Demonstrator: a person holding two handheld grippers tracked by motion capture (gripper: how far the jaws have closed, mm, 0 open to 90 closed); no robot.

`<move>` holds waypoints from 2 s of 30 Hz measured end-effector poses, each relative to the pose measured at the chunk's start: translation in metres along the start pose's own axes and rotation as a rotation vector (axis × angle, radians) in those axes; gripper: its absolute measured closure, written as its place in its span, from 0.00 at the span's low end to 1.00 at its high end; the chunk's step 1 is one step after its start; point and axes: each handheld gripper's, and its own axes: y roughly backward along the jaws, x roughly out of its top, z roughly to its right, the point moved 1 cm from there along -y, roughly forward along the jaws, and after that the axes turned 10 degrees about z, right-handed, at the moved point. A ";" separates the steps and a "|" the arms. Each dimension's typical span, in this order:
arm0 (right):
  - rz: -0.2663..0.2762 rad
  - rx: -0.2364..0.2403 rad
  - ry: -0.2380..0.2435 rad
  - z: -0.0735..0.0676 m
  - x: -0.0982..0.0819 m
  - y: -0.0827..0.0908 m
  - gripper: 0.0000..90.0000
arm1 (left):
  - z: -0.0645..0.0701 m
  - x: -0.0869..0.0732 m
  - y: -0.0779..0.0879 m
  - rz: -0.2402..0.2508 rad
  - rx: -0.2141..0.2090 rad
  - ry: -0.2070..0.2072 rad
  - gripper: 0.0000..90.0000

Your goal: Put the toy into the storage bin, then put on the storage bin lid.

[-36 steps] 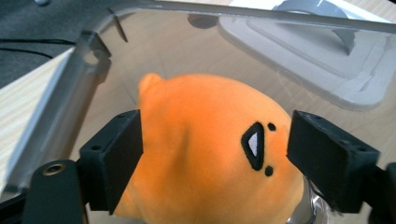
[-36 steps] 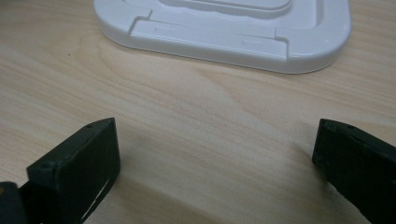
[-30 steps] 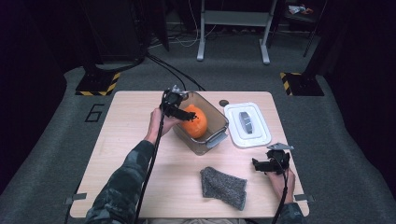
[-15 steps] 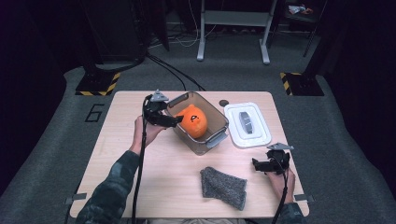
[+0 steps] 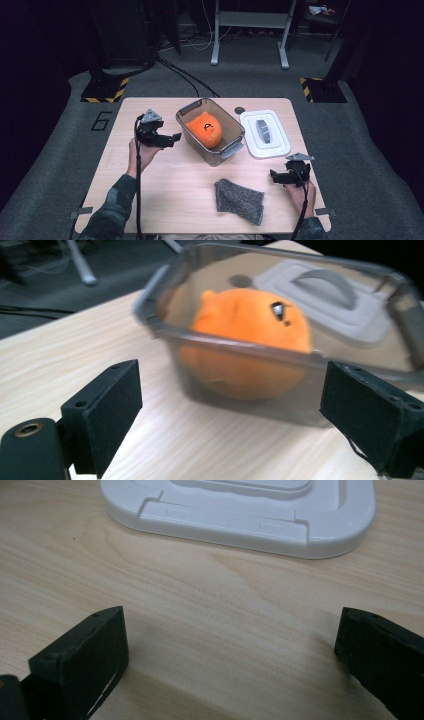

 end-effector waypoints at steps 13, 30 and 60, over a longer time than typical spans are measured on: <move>0.000 -0.001 -0.001 0.000 0.000 0.000 0.00 | -0.019 -0.066 -0.001 -0.080 0.055 0.090 0.06; 0.000 -0.001 -0.003 0.000 0.000 0.000 0.00 | -0.032 -0.133 -0.015 -0.188 0.155 0.057 0.01; -0.008 0.057 0.011 0.002 0.074 -0.021 0.08 | -0.034 -0.133 -0.016 -0.193 0.208 0.067 0.00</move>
